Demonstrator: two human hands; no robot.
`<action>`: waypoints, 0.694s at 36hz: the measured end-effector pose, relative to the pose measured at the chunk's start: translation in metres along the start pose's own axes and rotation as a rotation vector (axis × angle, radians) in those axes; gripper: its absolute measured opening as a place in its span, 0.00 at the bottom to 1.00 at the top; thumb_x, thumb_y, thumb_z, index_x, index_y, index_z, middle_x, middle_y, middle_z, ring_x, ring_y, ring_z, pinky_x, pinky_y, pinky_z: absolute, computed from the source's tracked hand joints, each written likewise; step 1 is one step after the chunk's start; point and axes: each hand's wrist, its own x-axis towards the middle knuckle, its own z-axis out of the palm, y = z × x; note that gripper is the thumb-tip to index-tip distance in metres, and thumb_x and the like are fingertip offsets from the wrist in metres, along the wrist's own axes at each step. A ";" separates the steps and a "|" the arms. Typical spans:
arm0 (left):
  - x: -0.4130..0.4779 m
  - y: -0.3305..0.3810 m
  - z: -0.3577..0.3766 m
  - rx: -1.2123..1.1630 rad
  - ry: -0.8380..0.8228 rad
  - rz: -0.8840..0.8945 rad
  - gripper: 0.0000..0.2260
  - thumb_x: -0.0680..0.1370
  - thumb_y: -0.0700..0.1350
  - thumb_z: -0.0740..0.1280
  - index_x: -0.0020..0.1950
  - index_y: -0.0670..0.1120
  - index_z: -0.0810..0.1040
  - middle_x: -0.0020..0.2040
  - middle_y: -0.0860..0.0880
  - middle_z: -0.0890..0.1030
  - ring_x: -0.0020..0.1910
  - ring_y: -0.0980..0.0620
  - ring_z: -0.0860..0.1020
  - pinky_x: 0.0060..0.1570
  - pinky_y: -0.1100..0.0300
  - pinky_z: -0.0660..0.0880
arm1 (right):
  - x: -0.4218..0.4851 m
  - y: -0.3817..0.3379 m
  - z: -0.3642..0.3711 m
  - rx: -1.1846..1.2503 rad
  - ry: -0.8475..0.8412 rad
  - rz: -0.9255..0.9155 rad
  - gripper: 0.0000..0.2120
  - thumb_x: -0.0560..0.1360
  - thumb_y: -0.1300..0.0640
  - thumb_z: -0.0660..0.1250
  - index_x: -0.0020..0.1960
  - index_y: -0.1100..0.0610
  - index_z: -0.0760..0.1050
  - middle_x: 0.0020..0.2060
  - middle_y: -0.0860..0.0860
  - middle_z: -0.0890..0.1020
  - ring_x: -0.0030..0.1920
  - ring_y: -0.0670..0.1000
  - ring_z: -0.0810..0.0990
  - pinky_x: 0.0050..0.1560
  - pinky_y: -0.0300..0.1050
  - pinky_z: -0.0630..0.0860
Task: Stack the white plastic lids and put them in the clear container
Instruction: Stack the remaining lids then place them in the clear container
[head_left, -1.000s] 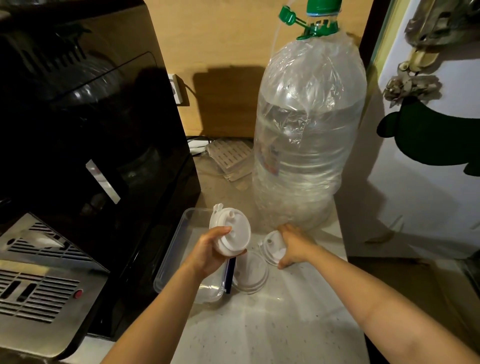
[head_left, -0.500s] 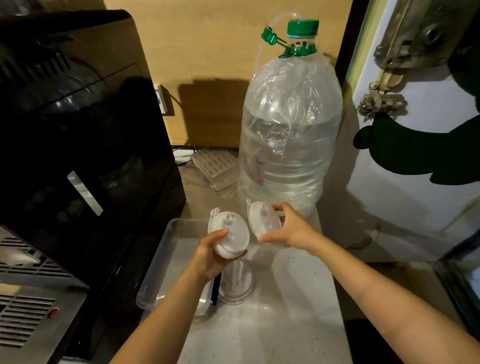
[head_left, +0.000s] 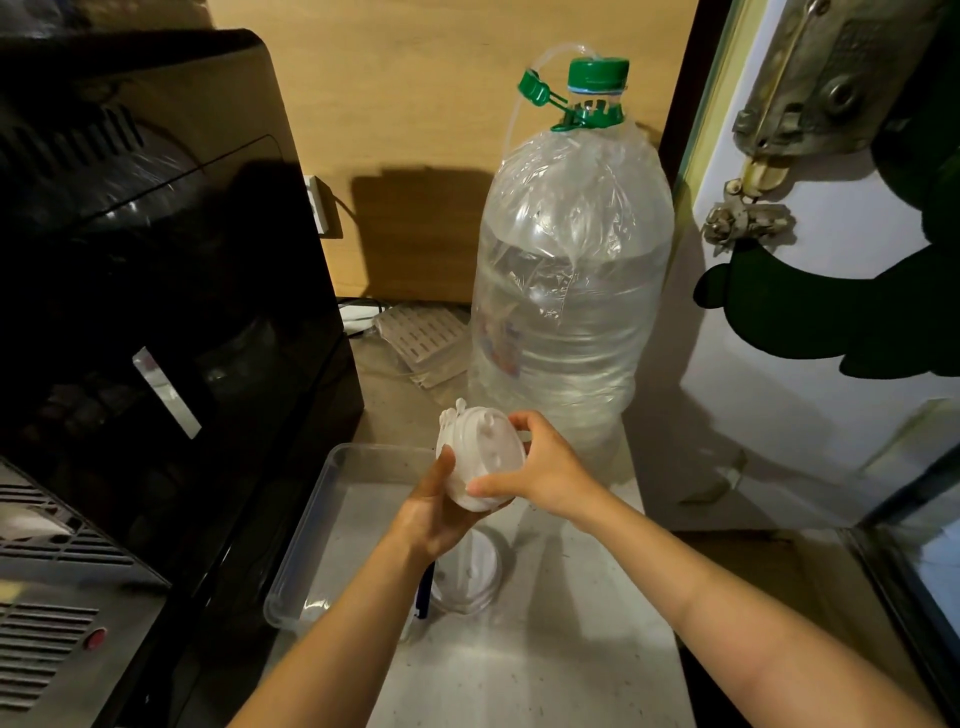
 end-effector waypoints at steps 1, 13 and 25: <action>-0.001 0.000 0.000 0.008 -0.004 0.002 0.46 0.46 0.57 0.81 0.59 0.43 0.72 0.48 0.43 0.85 0.47 0.47 0.83 0.44 0.54 0.81 | 0.000 -0.001 0.001 -0.013 0.009 -0.005 0.41 0.58 0.54 0.81 0.66 0.55 0.64 0.62 0.50 0.72 0.56 0.48 0.73 0.49 0.40 0.75; -0.010 0.007 0.003 0.178 -0.025 0.006 0.37 0.46 0.50 0.81 0.52 0.41 0.76 0.40 0.46 0.85 0.41 0.51 0.83 0.43 0.60 0.81 | 0.000 -0.007 0.014 -0.147 0.069 -0.017 0.41 0.56 0.50 0.82 0.63 0.57 0.66 0.60 0.53 0.74 0.59 0.53 0.75 0.59 0.48 0.75; -0.015 0.009 -0.006 0.289 -0.002 0.010 0.23 0.57 0.40 0.69 0.51 0.39 0.77 0.37 0.47 0.84 0.38 0.51 0.82 0.39 0.60 0.79 | -0.004 -0.008 0.021 -0.249 0.033 -0.075 0.39 0.57 0.50 0.81 0.62 0.57 0.66 0.58 0.51 0.71 0.56 0.50 0.72 0.58 0.46 0.74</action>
